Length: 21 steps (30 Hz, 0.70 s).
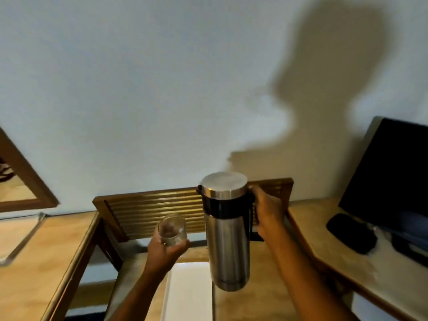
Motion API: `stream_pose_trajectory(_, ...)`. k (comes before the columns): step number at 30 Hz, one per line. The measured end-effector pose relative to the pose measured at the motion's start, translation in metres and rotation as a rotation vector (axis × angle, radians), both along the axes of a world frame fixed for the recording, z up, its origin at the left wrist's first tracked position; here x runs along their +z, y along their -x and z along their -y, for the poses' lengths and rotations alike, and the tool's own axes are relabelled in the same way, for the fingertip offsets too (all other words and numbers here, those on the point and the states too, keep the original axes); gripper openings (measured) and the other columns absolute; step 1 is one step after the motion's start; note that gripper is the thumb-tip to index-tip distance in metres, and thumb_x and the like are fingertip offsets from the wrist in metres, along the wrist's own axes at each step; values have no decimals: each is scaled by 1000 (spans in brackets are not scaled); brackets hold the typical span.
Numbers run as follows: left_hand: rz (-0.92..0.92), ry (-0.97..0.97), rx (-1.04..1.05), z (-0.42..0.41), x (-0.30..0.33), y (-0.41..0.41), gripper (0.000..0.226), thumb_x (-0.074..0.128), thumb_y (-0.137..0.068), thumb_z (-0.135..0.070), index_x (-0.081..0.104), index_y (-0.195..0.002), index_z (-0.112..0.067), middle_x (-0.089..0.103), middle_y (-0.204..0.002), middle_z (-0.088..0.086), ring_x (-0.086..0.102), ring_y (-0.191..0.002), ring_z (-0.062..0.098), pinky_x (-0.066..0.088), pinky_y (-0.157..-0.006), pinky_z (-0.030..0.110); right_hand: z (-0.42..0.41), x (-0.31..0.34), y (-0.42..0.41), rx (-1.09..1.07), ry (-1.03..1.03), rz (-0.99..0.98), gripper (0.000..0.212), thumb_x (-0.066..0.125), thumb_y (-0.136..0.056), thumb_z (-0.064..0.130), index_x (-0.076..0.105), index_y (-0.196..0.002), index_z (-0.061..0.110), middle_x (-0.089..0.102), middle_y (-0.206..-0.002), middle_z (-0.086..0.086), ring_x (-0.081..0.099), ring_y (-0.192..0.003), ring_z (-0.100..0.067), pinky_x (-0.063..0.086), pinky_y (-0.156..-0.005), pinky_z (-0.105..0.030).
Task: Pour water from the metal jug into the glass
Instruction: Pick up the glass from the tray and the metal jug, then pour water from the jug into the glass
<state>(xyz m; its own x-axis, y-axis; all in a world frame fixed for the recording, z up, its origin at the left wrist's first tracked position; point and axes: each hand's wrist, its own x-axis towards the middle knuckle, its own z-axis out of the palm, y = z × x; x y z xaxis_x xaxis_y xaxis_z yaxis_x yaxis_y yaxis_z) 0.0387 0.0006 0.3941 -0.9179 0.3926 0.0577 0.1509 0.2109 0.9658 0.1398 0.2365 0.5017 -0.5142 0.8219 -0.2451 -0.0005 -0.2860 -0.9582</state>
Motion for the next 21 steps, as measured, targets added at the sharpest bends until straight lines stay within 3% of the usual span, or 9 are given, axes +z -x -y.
stream_pose_trajectory(2,-102,-26,-6,-2,40,3,53,86,-70,-13,56,-110,-32,66,-109,4,68,-100,23,58,-82,35,4,43,-6,91,28,-8,19,67,-85,25,68,-76,8,66,-71,-9,59,-66,-22,45,-61,-32)
stream_pose_trajectory(6,-237,-25,4,-10,95,20,46,83,-74,-3,55,-107,-21,64,-102,8,68,-92,28,60,-68,29,-3,86,-5,231,1,28,25,63,-89,34,70,-90,10,43,-48,2,33,-42,-12,27,-42,-27)
stream_pose_trajectory(15,-343,-1,-8,-13,161,35,59,87,-72,-20,51,-119,-21,63,-106,6,64,-94,23,56,-75,30,3,128,-5,275,-154,-133,20,63,-87,29,66,-77,11,38,-44,3,26,-36,-11,20,-35,-21)
stream_pose_trajectory(21,-364,13,9,-8,181,40,60,85,-71,-31,51,-118,-22,63,-105,4,65,-92,24,57,-69,29,-2,156,-5,252,-251,-138,19,69,-83,27,66,-69,14,37,-43,3,28,-36,-11,23,-42,-21)
